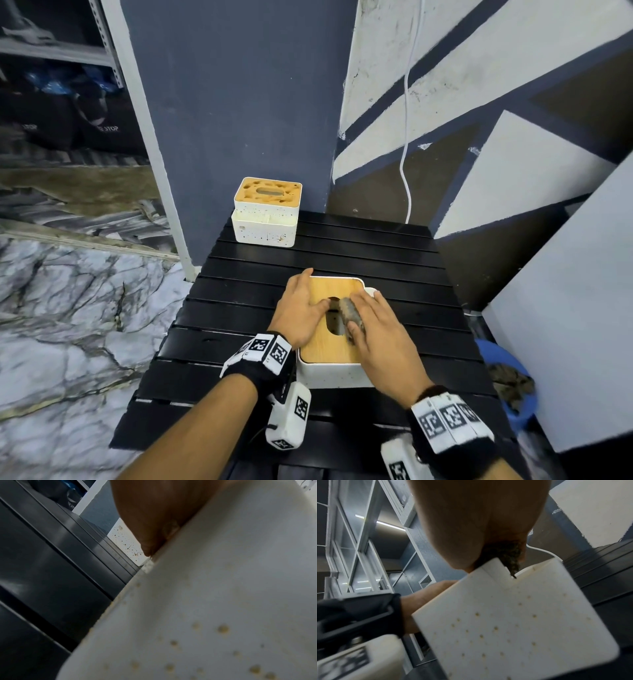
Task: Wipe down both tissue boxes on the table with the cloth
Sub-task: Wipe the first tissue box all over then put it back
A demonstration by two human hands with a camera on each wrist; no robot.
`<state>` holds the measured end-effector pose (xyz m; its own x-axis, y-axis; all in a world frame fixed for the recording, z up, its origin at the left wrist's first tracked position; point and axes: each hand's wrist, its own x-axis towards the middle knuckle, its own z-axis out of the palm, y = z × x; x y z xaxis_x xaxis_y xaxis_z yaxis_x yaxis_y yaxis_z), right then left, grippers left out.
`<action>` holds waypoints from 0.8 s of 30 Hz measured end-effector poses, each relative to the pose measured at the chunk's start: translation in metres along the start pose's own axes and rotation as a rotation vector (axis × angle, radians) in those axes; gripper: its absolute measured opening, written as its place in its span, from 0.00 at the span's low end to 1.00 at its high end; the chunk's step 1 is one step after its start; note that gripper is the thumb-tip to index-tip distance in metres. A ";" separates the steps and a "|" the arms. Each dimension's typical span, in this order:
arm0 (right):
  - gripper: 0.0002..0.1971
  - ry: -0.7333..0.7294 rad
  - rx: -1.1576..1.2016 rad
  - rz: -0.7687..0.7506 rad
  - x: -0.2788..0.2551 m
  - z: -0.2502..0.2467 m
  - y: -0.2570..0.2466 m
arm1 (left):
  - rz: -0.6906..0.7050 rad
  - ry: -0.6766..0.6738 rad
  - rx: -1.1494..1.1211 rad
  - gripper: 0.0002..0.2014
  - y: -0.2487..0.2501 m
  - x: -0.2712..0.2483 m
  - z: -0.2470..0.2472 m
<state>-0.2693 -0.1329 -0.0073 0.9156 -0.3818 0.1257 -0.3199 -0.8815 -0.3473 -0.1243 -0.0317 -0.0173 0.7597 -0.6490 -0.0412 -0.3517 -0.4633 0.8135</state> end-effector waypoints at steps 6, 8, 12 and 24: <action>0.25 0.026 -0.076 0.113 0.073 0.003 -0.005 | 0.011 -0.013 0.045 0.36 0.001 0.001 -0.003; 0.24 0.016 -0.112 0.125 0.073 0.003 -0.006 | 0.002 0.004 0.034 0.35 0.002 0.001 -0.002; 0.24 0.014 -0.207 0.181 0.050 -0.001 -0.011 | -0.010 0.019 0.007 0.35 0.001 0.000 0.001; 0.24 0.067 -0.062 0.203 0.067 0.004 -0.008 | -0.018 -0.016 0.023 0.35 -0.001 0.002 0.000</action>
<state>-0.2043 -0.1507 0.0002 0.8134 -0.5689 0.1211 -0.5123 -0.7993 -0.3141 -0.1225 -0.0319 -0.0185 0.7575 -0.6496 -0.0648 -0.3504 -0.4883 0.7992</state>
